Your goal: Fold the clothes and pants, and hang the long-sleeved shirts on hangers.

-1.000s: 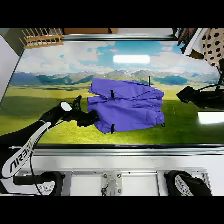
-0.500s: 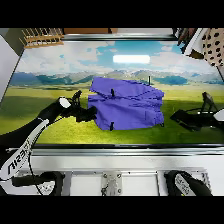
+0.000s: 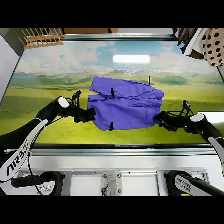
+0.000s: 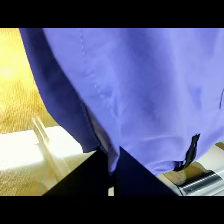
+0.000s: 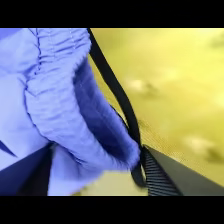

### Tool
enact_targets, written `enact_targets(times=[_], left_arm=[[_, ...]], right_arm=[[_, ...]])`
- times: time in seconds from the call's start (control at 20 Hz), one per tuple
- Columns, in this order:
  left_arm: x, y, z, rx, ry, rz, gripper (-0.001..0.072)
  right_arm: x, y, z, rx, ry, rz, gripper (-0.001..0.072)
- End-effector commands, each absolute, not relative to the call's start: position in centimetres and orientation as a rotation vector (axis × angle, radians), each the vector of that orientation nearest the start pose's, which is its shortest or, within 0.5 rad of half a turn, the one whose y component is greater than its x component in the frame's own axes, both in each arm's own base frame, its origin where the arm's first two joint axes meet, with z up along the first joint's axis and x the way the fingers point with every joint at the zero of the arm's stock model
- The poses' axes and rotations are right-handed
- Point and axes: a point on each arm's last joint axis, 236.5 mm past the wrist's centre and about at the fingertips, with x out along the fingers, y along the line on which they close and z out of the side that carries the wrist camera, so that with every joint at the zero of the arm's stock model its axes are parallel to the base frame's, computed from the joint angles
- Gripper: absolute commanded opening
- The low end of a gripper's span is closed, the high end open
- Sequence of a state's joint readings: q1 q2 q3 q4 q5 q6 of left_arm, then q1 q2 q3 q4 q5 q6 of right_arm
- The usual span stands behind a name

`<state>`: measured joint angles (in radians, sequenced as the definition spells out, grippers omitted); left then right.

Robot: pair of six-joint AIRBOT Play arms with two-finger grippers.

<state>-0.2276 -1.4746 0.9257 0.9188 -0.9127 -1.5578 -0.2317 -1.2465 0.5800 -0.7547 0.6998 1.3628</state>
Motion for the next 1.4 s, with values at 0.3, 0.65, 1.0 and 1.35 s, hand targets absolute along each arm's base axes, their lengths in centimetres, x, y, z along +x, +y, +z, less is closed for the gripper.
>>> enact_targets(times=[0.3,0.65,1.0,1.35], left_arm=[[34.7,-18.3,-8.4,-0.544,1.437,-0.301,0.0005],[39.7,-12.2,23.2,-0.499,0.741,-0.423,0.0006],[24.2,-12.0,44.3,-0.342,0.189,-0.516,0.0006],[19.0,-11.9,47.4,-0.403,0.073,-0.525,0.0005]], right_arm=[[35.3,4.1,-9.0,0.738,1.116,0.030,0.0020],[37.9,5.1,20.4,0.380,0.682,0.319,0.0019],[26.6,8.2,36.1,0.297,0.363,0.373,0.0019],[19.8,9.5,32.2,0.426,0.600,0.327,0.0019]])
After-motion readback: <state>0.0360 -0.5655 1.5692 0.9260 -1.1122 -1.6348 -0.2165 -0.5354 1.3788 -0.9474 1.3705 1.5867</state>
